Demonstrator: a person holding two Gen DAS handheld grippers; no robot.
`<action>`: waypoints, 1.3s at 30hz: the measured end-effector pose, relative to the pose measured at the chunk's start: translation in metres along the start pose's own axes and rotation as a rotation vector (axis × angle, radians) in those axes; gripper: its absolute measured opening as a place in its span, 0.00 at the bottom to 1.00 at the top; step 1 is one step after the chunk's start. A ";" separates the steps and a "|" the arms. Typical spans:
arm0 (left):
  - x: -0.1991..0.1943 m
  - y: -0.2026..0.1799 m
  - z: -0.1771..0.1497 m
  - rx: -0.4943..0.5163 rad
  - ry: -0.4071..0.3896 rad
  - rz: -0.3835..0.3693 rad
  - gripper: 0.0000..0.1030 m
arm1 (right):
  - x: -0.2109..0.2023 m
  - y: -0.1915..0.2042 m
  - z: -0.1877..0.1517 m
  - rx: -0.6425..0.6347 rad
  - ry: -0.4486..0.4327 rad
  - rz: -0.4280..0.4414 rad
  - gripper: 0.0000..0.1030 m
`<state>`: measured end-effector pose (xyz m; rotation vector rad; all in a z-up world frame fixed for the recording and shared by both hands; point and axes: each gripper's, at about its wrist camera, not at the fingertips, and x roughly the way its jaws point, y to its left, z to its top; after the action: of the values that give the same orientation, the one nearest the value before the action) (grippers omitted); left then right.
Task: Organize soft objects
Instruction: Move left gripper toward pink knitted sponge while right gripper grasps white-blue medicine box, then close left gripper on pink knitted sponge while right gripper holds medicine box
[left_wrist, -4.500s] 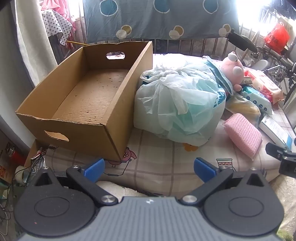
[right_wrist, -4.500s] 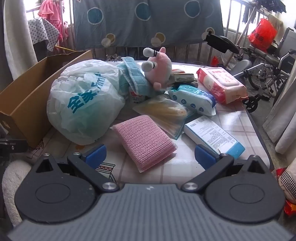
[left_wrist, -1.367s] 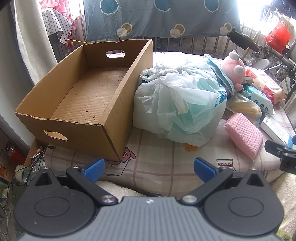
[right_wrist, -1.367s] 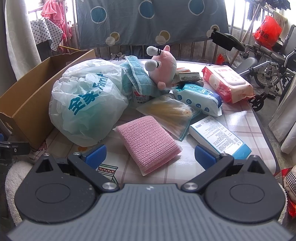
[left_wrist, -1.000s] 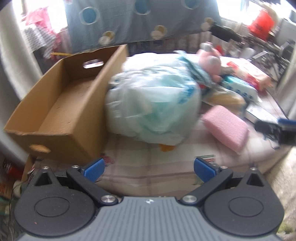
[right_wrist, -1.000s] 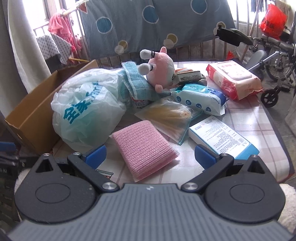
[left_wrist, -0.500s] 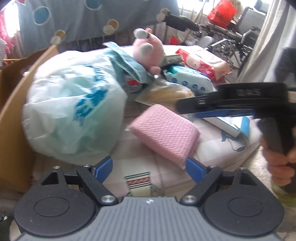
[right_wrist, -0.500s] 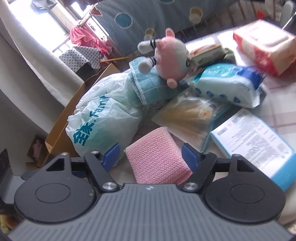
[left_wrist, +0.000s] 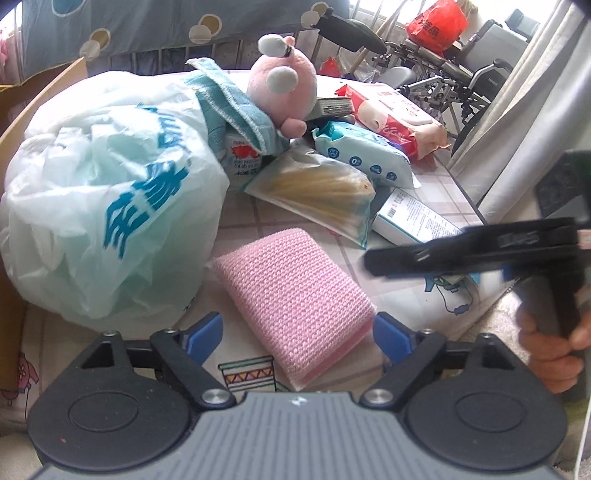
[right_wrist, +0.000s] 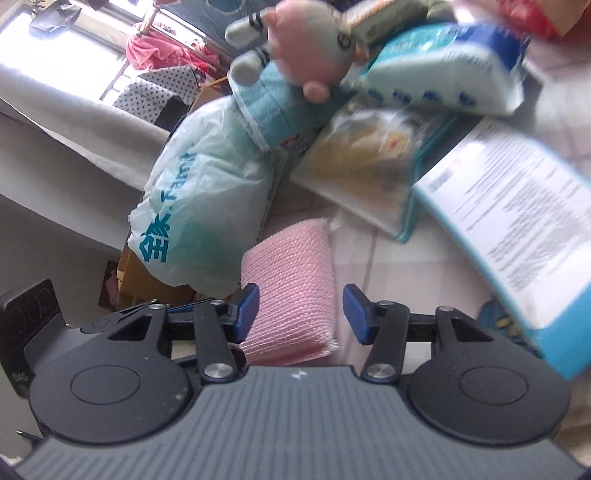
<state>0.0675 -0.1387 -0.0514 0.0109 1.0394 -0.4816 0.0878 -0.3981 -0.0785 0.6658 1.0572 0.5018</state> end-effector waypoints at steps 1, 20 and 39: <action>0.002 -0.002 0.002 0.003 0.004 0.001 0.89 | -0.010 0.000 0.001 -0.016 -0.021 -0.012 0.61; 0.012 -0.003 0.003 0.010 0.024 0.036 0.89 | 0.003 -0.011 0.021 -0.506 0.037 -0.592 0.87; 0.041 -0.020 0.021 -0.031 0.100 0.102 0.89 | -0.012 -0.011 0.006 -0.413 -0.040 -0.523 0.77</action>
<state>0.0944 -0.1771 -0.0705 0.0610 1.1382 -0.3754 0.0885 -0.4154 -0.0767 0.0250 1.0022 0.2344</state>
